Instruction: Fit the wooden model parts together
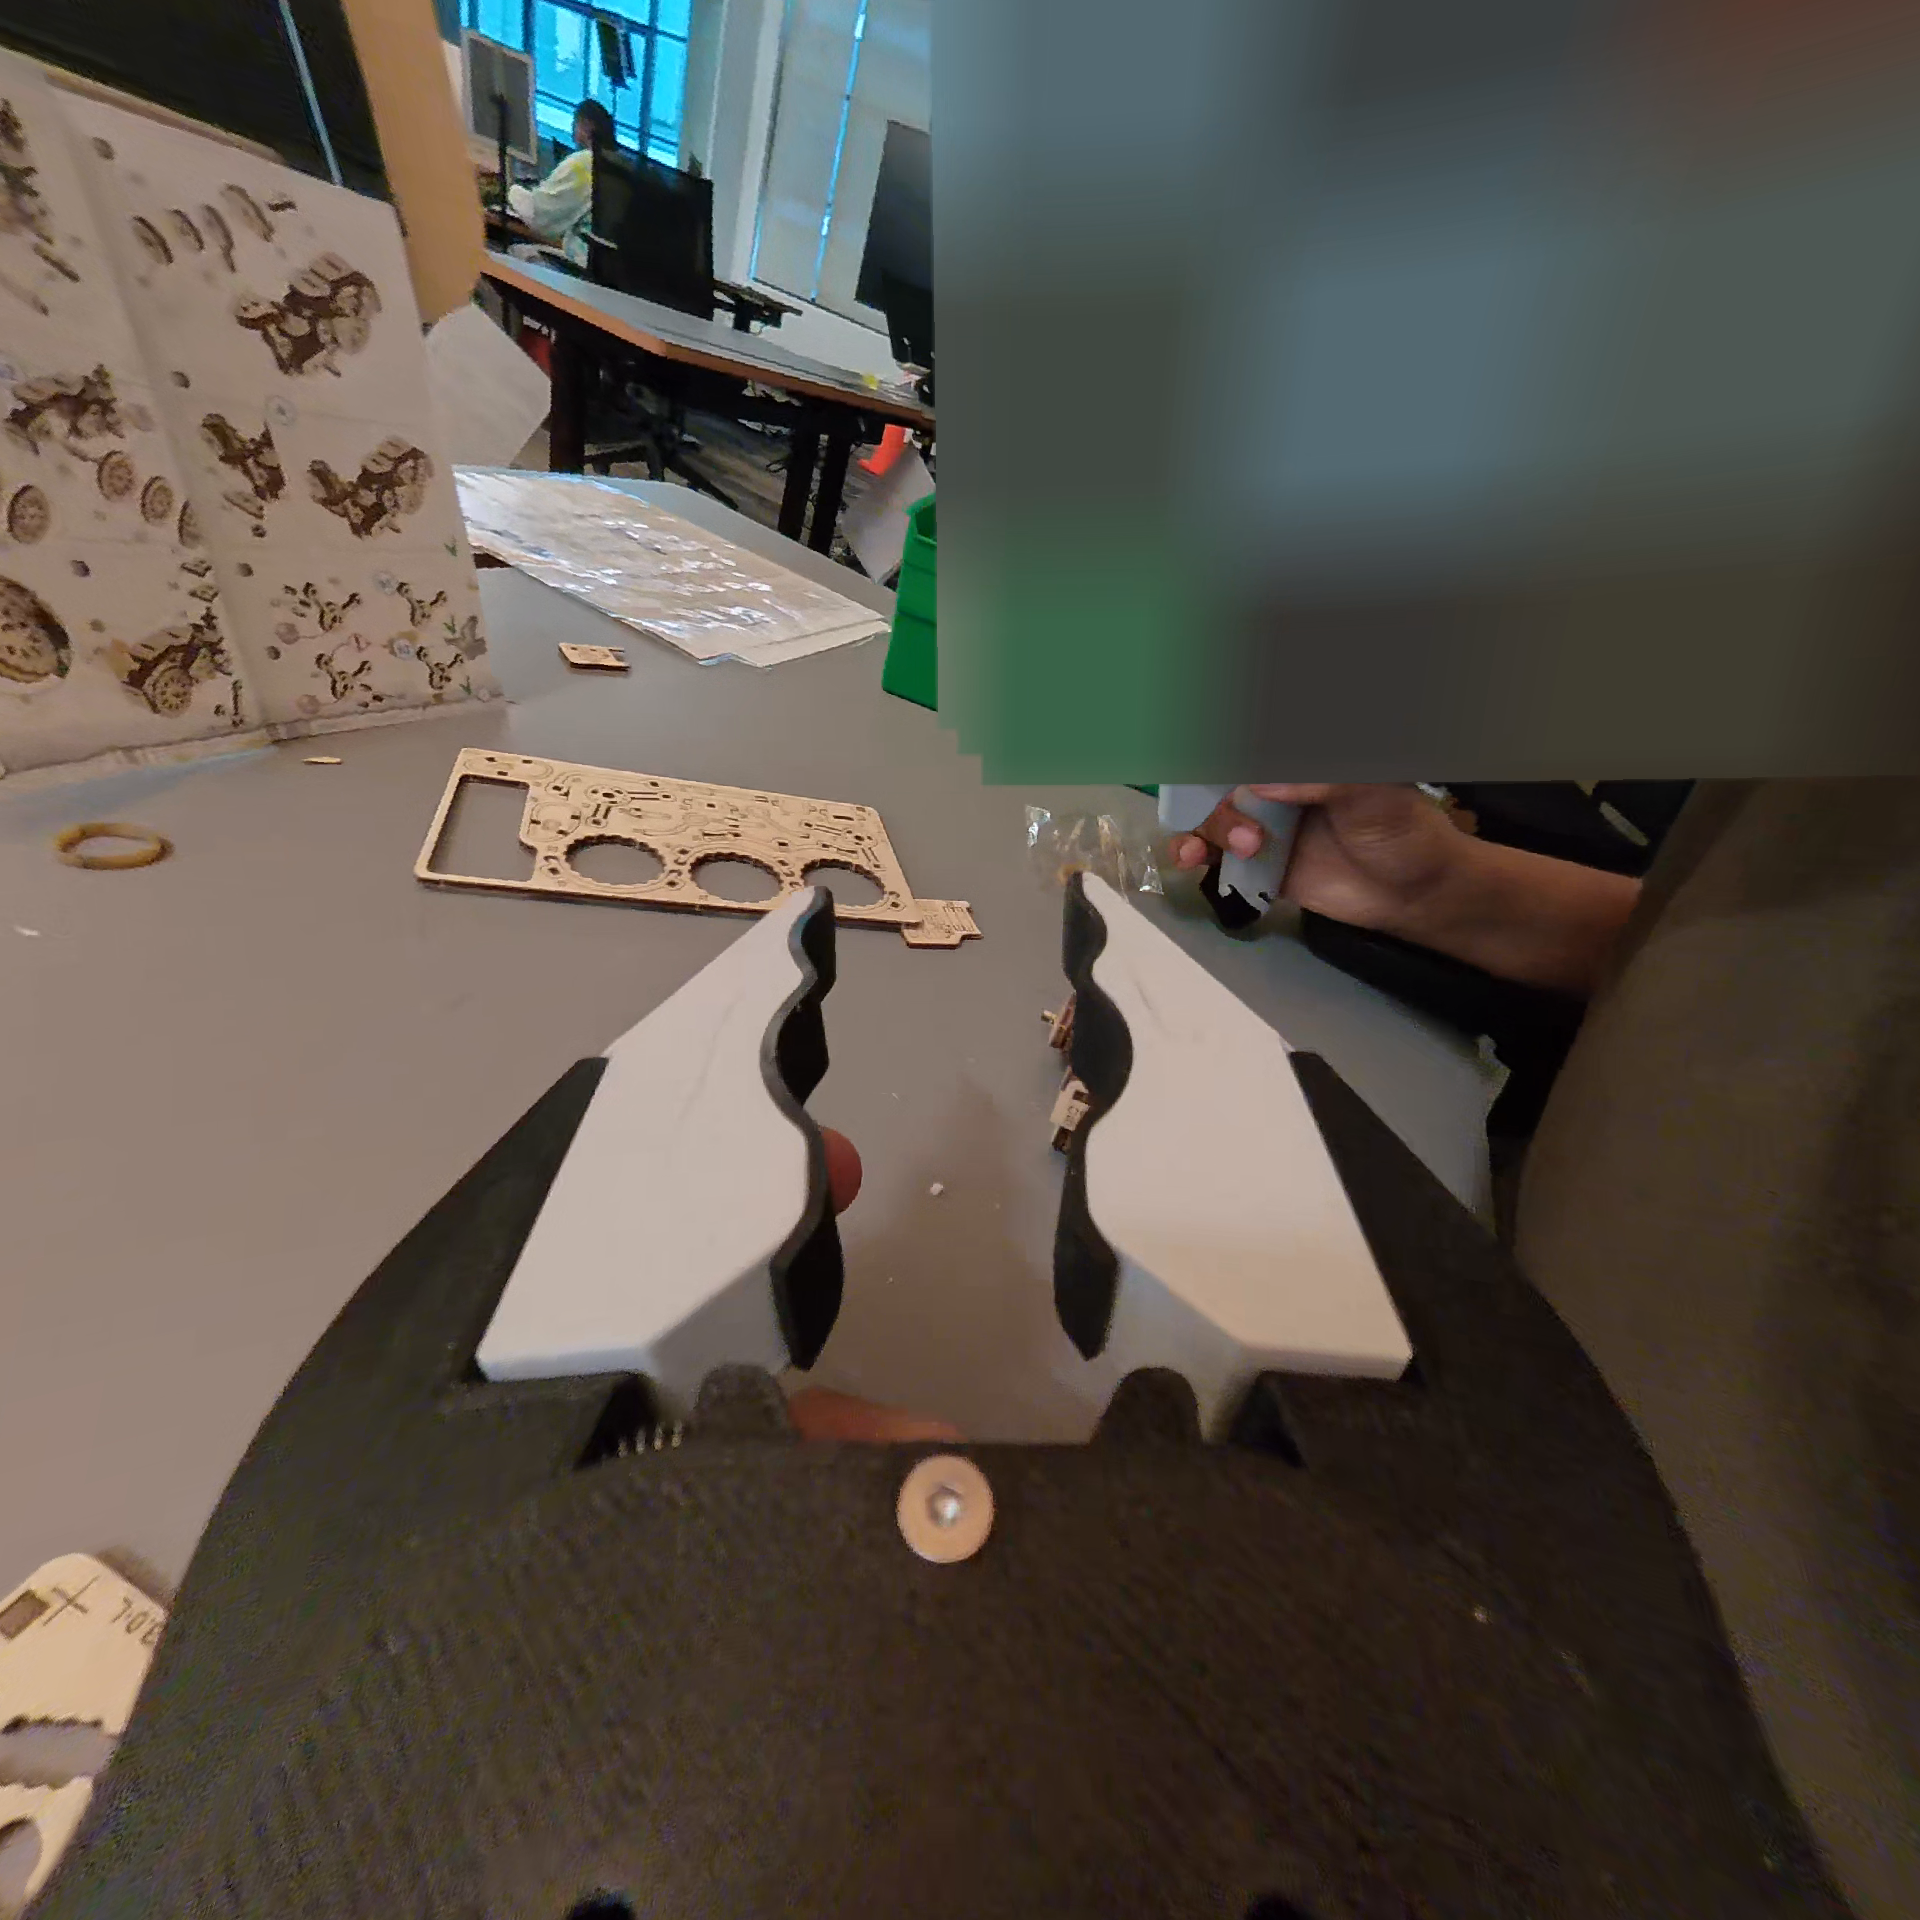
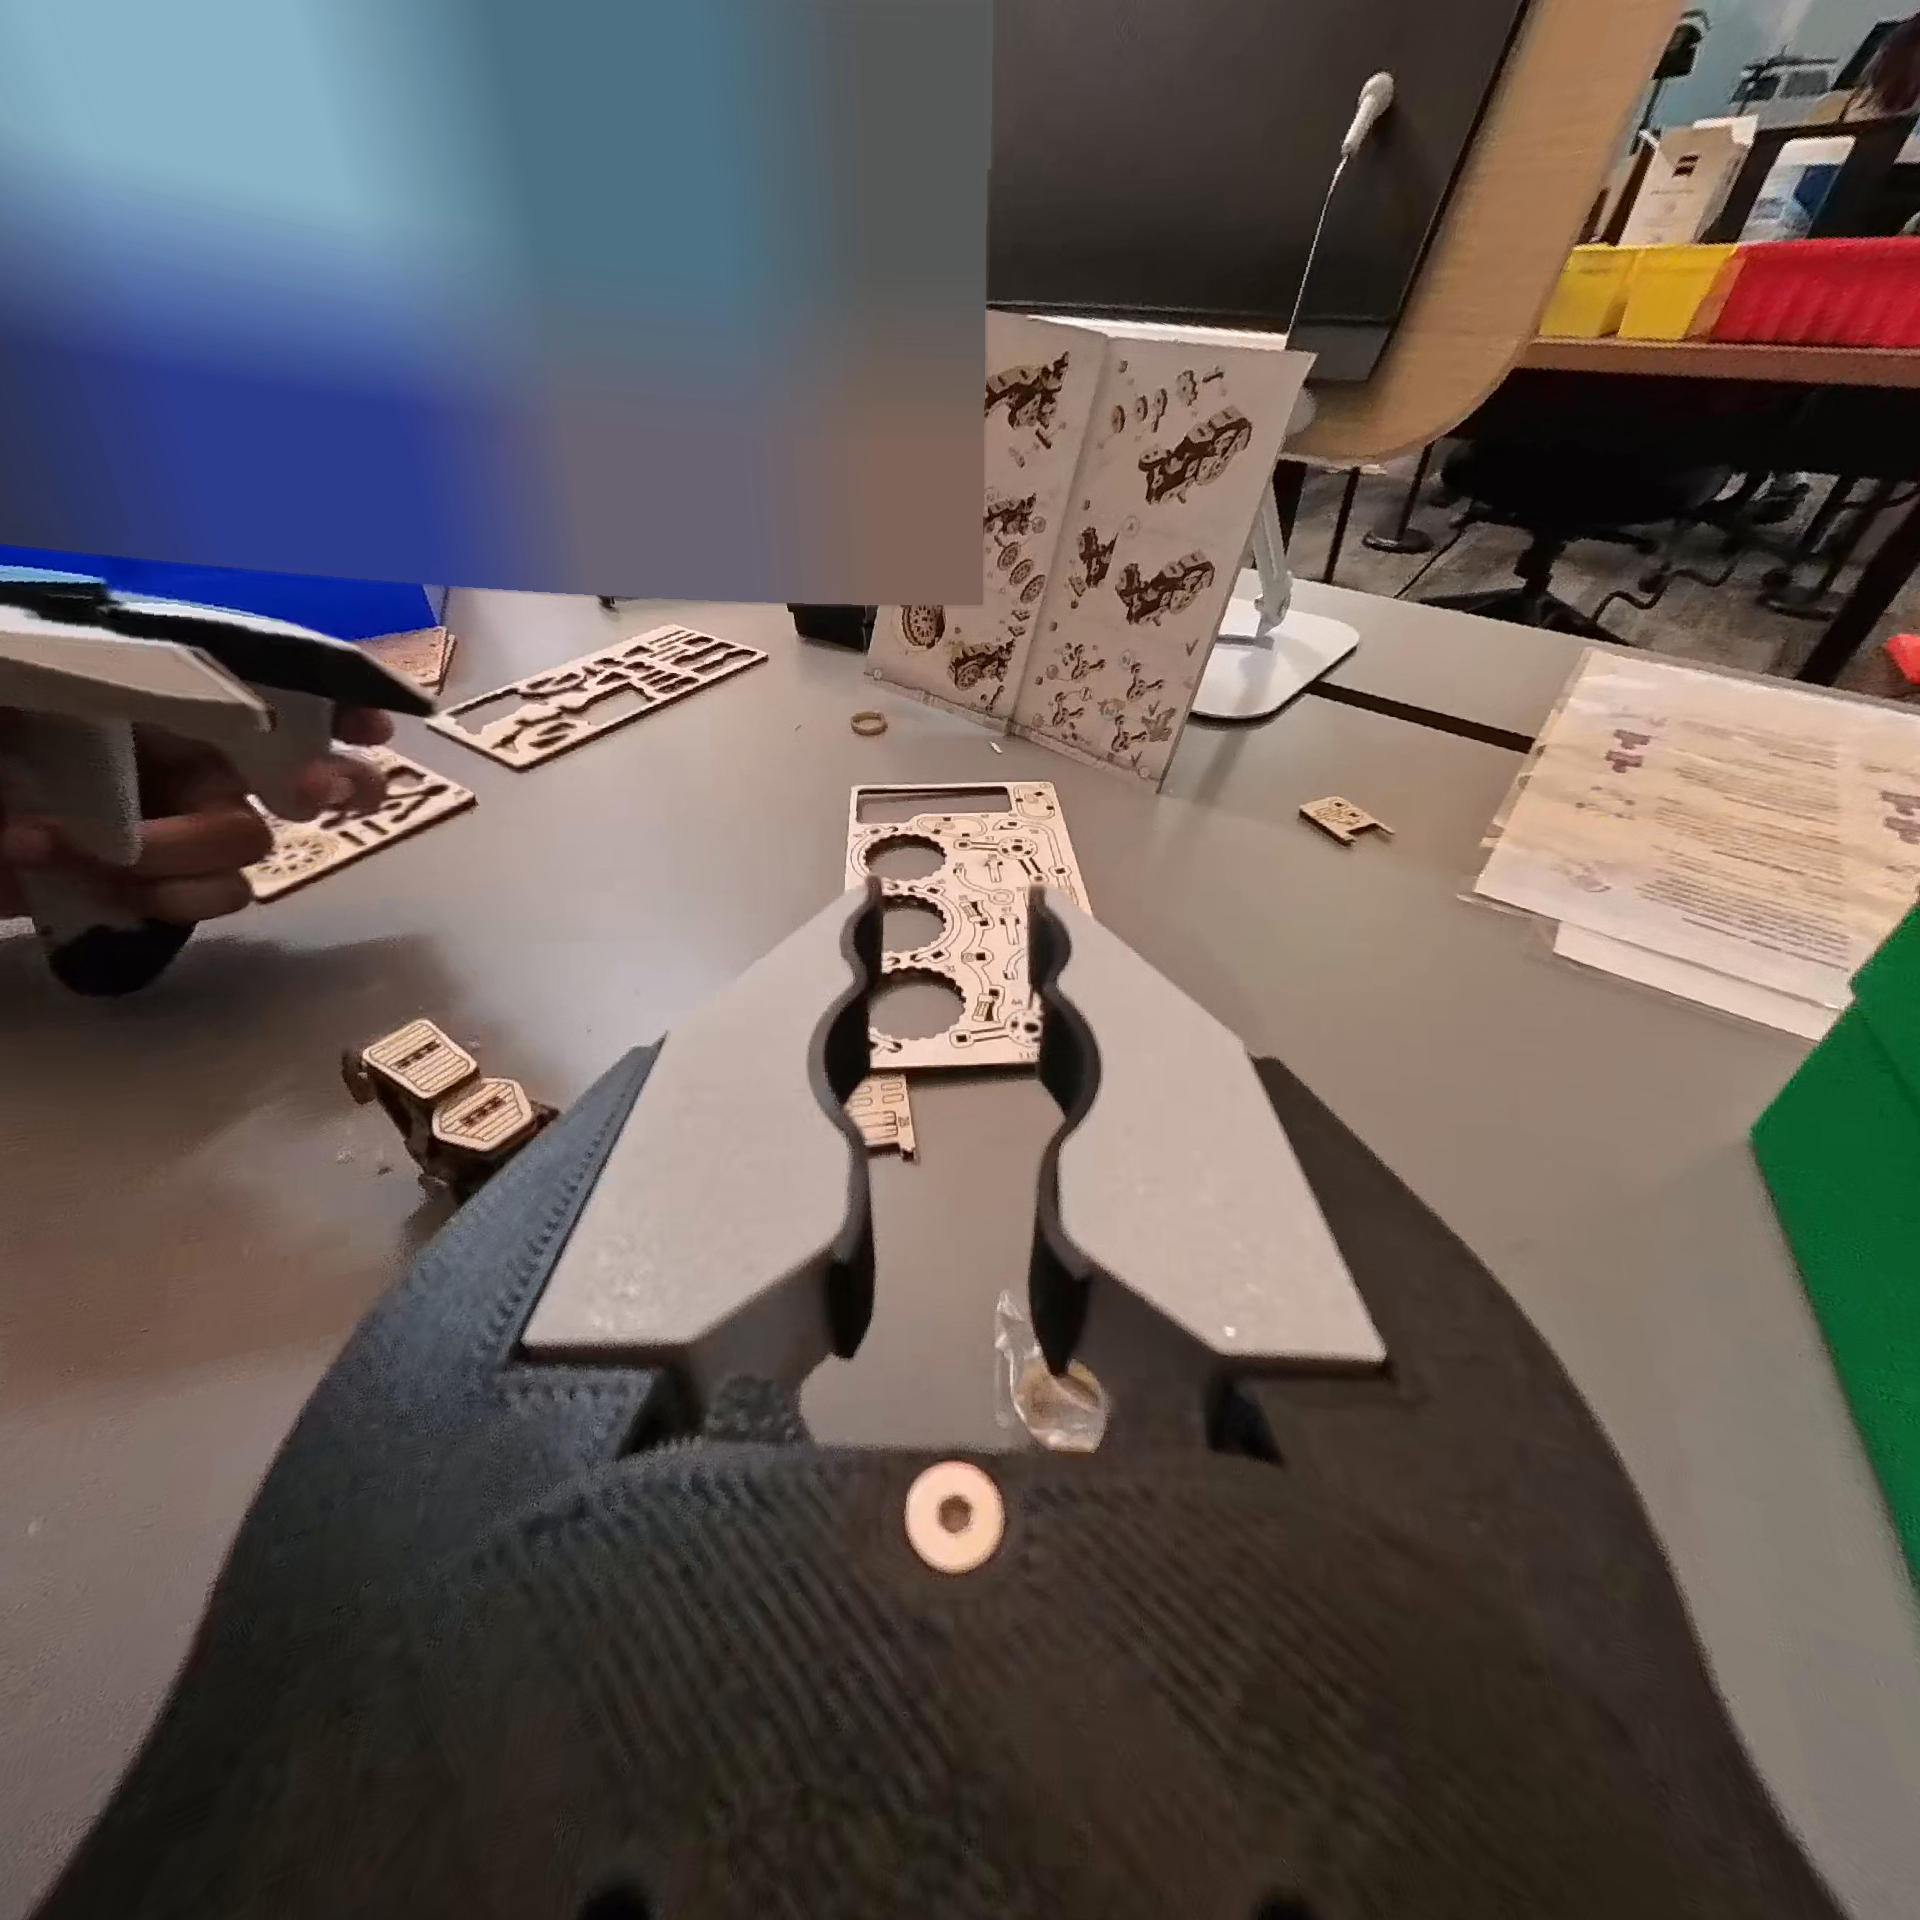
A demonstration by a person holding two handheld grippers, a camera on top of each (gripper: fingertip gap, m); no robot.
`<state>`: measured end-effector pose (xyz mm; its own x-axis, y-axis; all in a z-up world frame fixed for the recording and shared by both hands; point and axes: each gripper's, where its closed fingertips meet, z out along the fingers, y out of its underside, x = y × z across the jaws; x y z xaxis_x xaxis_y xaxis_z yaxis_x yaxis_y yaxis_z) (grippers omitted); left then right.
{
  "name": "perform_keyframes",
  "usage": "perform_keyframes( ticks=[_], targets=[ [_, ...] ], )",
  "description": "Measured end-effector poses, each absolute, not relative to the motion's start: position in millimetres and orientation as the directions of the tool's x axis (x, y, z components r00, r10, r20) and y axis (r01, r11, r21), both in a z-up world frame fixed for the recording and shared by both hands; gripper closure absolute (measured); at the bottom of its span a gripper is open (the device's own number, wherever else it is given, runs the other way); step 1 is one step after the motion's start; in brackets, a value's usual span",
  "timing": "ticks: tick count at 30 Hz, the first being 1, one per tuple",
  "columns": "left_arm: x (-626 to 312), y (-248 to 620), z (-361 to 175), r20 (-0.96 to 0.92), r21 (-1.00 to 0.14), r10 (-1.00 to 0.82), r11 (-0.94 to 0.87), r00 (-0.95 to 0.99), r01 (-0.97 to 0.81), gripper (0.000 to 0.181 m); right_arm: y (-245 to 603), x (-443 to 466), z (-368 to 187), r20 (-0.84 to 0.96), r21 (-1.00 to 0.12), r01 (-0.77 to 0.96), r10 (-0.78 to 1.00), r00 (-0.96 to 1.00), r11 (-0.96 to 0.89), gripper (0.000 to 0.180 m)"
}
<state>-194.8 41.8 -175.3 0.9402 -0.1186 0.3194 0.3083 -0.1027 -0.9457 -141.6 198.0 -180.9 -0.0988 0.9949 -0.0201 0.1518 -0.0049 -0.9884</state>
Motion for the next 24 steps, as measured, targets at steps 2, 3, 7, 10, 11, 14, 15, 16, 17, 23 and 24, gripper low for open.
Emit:
perform_keyframes(
  ticks=[2, 3, 7, 10, 11, 14, 15, 16, 17, 23, 24],
  targets=[
    [-198.6, 41.9, -175.6, 0.356, -0.933, -0.115, -0.107, 0.928, 0.344, 0.138, 197.3, -142.3, -181.5, -0.023, -0.989, 0.149, 0.994, -0.109, -0.007, 0.154],
    [-199.6, 42.0, -176.2, 0.376, -0.925, -0.118, -0.112, 0.919, 0.363, 0.138, 196.6, -142.9, -183.4, -0.028, -0.987, 0.158, 0.993, -0.114, -0.009, 0.153],
    [-205.6, 42.4, -176.0, 0.429, -0.902, -0.111, -0.101, 0.896, 0.420, 0.139, 193.6, -145.6, -192.1, -0.068, -0.979, 0.202, 0.988, -0.140, -0.038, 0.150],
    [-208.6, 41.3, -171.2, 0.430, -0.903, -0.106, -0.070, 0.897, 0.424, 0.142, 193.7, -146.9, -193.1, -0.087, -0.976, 0.209, 0.985, -0.147, -0.056, 0.150],
    [-208.1, 41.1, -171.0, 0.425, -0.905, -0.108, -0.068, 0.899, 0.420, 0.142, 193.9, -147.3, -193.5, -0.092, -0.976, 0.211, 0.985, -0.148, -0.059, 0.151],
    [-206.3, 41.9, -173.9, 0.401, -0.916, -0.106, -0.079, 0.910, 0.394, 0.142, 194.2, -148.1, -194.6, -0.106, -0.973, 0.221, 0.983, -0.153, -0.071, 0.153],
    [-206.1, 42.3, -174.6, 0.394, -0.918, -0.104, -0.080, 0.913, 0.388, 0.142, 194.5, -148.4, -194.9, -0.111, -0.972, 0.224, 0.982, -0.153, -0.075, 0.153],
    [-206.0, 42.7, -175.3, 0.391, -0.920, -0.104, -0.082, 0.914, 0.384, 0.142, 194.9, -148.7, -195.2, -0.116, -0.971, 0.226, 0.981, -0.153, -0.079, 0.153],
    [-205.9, 43.2, -175.9, 0.392, -0.919, -0.104, -0.085, 0.914, 0.384, 0.142, 195.3, -148.9, -195.5, -0.121, -0.970, 0.228, 0.981, -0.153, -0.084, 0.153],
    [-209.6, 43.5, -177.4, 0.406, -0.913, -0.096, -0.085, 0.909, 0.399, 0.142, 196.3, -149.4, -196.2, -0.150, -0.965, 0.237, 0.975, -0.161, -0.110, 0.156],
    [-210.3, 43.4, -177.4, 0.410, -0.911, -0.095, -0.084, 0.907, 0.403, 0.142, 195.1, -148.8, -196.3, -0.155, -0.964, 0.240, 0.973, -0.169, -0.112, 0.158]
  ],
)
